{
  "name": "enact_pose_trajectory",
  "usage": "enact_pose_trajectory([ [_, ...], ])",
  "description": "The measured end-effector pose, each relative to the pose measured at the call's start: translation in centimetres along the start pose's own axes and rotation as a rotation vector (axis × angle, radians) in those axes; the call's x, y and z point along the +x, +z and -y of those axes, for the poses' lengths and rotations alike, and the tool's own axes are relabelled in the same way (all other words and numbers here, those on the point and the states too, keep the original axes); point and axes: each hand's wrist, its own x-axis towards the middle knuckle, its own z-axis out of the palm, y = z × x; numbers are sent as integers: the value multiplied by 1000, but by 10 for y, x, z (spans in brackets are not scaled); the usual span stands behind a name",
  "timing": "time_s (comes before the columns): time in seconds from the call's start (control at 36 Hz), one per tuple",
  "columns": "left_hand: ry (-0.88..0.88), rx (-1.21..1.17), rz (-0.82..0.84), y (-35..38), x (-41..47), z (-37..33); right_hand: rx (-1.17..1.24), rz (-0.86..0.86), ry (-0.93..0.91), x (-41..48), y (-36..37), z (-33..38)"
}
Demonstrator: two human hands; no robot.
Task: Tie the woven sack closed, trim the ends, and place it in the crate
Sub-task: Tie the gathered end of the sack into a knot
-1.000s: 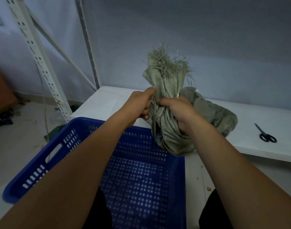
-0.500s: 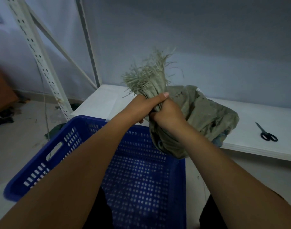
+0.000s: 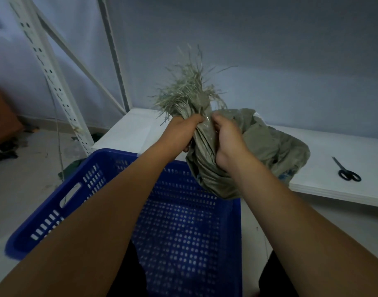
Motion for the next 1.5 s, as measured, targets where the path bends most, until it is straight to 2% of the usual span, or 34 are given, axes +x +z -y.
enact_pose_trajectory([
  [0.17,-45,-47,-20,4,-2,-2,65,-139,-17,1,-4,4],
  [0.47,-120,-90,-94,5,0,-1,106,-321,-238,11,-7,6],
  [0.69,-166,-101,-131,1,4,1,32,-318,-450,7,-5,10],
  [0.92,-195,-113,-96,-2,6,4,79,-329,-448,9,-6,13],
  [1.17,-238,-111,-121,-4,13,9,137,-422,-404,8,-12,19],
  [1.25,-280,-123,-155,-4,14,11,-48,-411,-413,17,-15,14],
  [1.33,-311,-128,-186,-7,15,13,-325,-383,-259,19,-12,9],
  [1.39,-330,-114,-203,-9,16,14,-433,-408,-221,17,-9,5],
  [1.5,-342,-92,-209,-9,18,15,-571,-330,-235,13,-10,0],
])
